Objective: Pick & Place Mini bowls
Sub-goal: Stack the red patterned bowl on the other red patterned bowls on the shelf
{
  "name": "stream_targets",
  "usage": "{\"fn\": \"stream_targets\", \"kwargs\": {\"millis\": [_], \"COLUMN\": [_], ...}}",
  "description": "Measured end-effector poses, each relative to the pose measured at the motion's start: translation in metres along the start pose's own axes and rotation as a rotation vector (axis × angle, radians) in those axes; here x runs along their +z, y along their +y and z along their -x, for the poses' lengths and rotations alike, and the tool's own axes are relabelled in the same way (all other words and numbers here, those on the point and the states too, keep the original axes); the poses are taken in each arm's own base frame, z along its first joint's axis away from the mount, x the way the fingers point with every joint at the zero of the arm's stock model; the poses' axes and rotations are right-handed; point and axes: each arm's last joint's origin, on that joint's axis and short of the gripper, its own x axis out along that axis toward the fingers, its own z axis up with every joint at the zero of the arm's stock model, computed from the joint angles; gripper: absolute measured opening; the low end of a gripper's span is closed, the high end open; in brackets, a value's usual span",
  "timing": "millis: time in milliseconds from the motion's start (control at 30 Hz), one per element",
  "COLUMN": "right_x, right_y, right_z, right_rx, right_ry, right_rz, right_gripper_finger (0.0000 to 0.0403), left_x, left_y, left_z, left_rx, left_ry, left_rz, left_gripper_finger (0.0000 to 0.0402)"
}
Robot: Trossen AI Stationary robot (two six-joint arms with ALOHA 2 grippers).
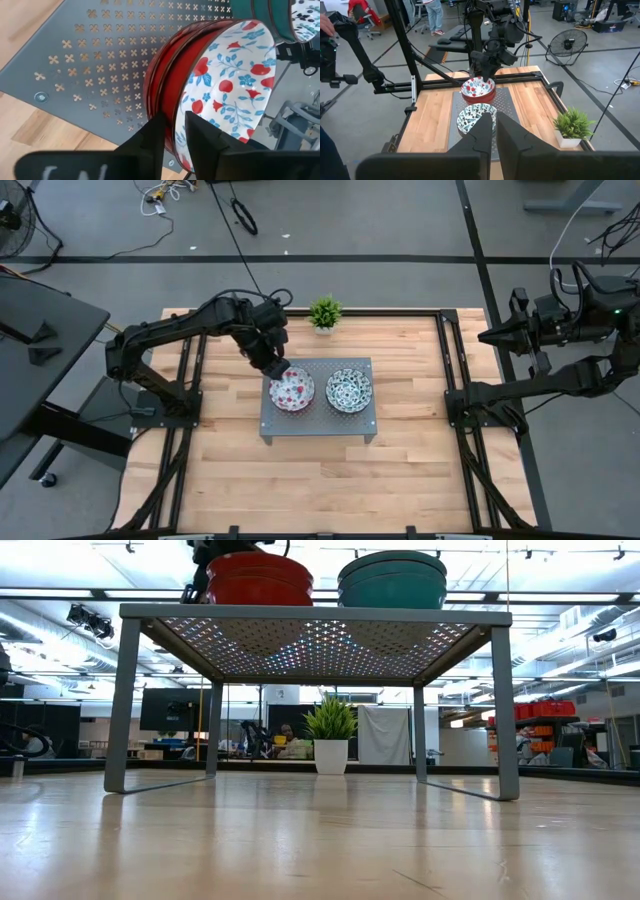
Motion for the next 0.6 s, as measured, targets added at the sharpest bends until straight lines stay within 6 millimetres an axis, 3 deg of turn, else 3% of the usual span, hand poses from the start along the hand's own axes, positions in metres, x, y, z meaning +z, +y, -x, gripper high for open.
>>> {"fn": "stream_targets", "kwargs": {"millis": [333, 600], "right_x": [0.0, 0.0], "right_y": [0.0, 0.0], "right_z": [0.0, 0.0], "right_rx": [0.0, 0.0], "right_ry": [0.0, 0.0], "right_rz": [0.0, 0.0], "right_gripper_finger": [0.0029, 0.0029], "left_x": [0.0016, 0.0016], "left_y": [-0.0013, -0.0012], "left_z": [0.0001, 0.0004], "left_rx": [-0.017, -0.029], "left_ry": [-0.013, -0.007], "left_rz": [-0.007, -0.009], "left_gripper_finger": [0.0135, 0.0144]}}
